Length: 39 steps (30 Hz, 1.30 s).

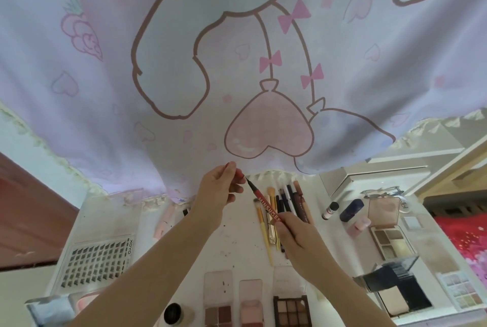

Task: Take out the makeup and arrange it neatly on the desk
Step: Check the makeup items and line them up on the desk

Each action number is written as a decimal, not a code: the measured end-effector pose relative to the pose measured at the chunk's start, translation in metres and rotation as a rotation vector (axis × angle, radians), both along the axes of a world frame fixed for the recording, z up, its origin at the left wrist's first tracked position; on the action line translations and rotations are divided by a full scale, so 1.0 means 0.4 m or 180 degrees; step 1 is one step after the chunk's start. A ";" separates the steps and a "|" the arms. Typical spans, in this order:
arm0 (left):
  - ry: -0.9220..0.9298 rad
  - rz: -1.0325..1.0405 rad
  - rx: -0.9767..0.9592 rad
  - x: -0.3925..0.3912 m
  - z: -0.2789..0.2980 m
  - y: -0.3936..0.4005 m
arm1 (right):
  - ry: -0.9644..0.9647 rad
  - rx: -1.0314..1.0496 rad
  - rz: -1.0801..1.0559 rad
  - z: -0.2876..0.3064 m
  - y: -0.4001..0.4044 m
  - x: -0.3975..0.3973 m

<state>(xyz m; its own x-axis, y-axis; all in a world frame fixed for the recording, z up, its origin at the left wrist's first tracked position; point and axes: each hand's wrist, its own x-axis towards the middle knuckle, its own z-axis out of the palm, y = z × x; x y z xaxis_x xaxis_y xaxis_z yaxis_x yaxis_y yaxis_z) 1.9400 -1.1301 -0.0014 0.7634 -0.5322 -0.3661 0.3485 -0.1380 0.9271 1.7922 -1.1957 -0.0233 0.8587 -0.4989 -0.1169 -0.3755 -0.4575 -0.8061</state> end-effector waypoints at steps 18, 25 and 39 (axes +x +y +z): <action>0.0093 -0.0439 0.1032 0.061 -0.232 -0.060 | 0.1494 -0.0066 0.0138 -0.175 -0.036 0.125; -0.0696 -0.1152 0.1833 0.101 -0.352 -0.122 | 0.2281 0.0249 0.0035 -0.291 -0.070 0.198; -0.1556 -0.1841 0.2457 0.119 -0.421 -0.145 | 0.2705 0.0211 -0.0251 -0.338 -0.076 0.217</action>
<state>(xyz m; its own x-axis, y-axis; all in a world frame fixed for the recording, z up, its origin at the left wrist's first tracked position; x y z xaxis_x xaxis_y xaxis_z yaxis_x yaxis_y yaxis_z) 1.9877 -1.1881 -0.1699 0.6250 -0.6150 -0.4808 -0.3410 -0.7692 0.5405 1.8790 -1.2262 -0.1586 0.4294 -0.5228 -0.7364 -0.8932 -0.3664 -0.2607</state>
